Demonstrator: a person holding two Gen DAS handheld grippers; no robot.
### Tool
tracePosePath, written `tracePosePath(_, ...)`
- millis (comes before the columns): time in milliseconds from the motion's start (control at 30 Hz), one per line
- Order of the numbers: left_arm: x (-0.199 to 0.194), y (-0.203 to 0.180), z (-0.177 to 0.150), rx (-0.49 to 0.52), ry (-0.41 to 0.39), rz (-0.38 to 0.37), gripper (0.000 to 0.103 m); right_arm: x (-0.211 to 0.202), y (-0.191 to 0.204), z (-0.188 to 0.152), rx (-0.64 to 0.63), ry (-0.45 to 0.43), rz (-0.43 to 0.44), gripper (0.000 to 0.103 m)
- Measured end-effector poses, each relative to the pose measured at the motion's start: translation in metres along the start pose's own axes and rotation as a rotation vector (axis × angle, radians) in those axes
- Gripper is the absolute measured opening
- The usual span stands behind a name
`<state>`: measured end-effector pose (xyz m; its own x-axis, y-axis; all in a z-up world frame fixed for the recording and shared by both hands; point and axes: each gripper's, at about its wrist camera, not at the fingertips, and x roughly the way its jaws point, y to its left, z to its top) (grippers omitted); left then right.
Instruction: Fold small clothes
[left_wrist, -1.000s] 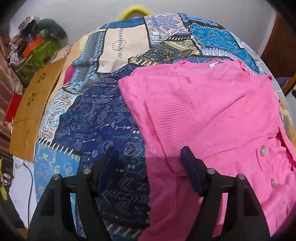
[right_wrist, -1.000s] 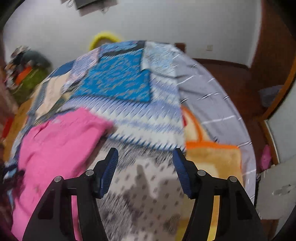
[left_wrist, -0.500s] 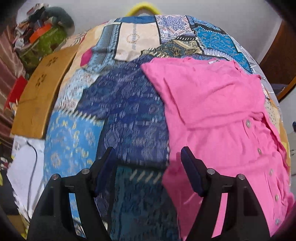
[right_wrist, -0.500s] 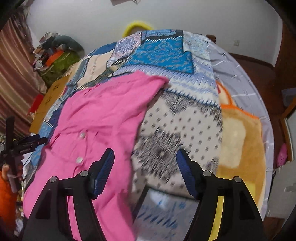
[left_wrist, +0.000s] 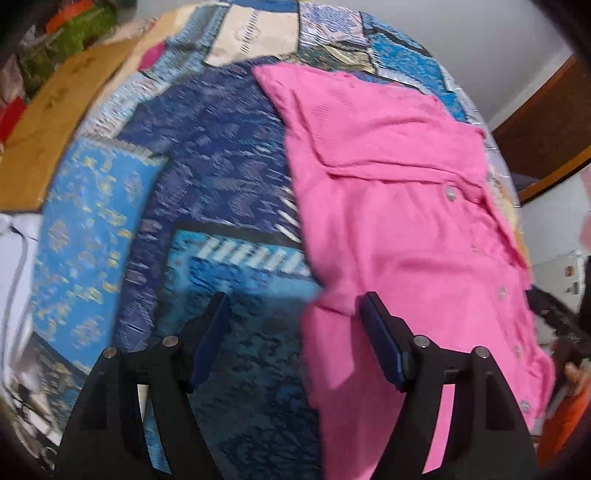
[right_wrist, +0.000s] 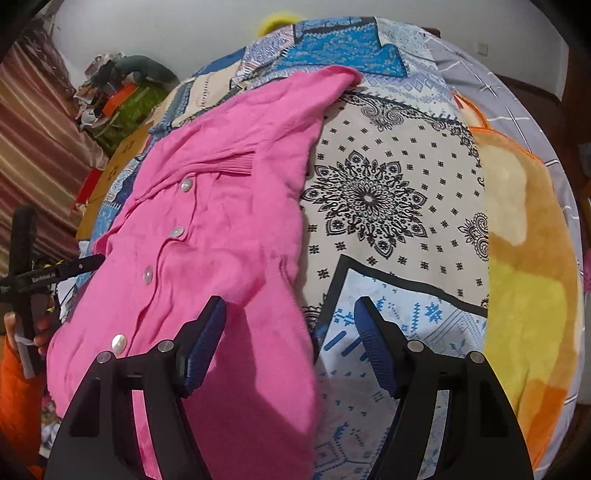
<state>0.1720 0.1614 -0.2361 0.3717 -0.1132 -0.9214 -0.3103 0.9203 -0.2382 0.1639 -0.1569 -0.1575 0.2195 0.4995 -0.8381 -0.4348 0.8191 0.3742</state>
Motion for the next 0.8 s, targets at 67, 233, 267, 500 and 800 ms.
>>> tracePosePath(67,-0.002,-0.008,-0.004,0.023,-0.012,0.000,0.072,0.000,0.001,-0.001,0.004,-0.009,0.016,0.066)
tracePosePath(233,-0.003,-0.022,-0.004,0.061,-0.031,-0.036,0.043,0.001,0.005,0.001,-0.004,-0.023,0.031,0.030)
tracePosePath(267,-0.003,-0.022,-0.002,0.055,-0.035,-0.029,0.027,0.000,0.005,0.002,0.000,-0.031,0.039,0.016)
tracePosePath(500,-0.014,-0.024,0.014,0.093,-0.127,0.058,0.009,-0.012,0.019,0.016,-0.054,-0.112,0.036,0.005)
tracePosePath(800,-0.037,-0.024,0.062,0.093,-0.245,0.113,0.008,-0.021,0.030,0.054,-0.122,-0.196,0.002,0.005)
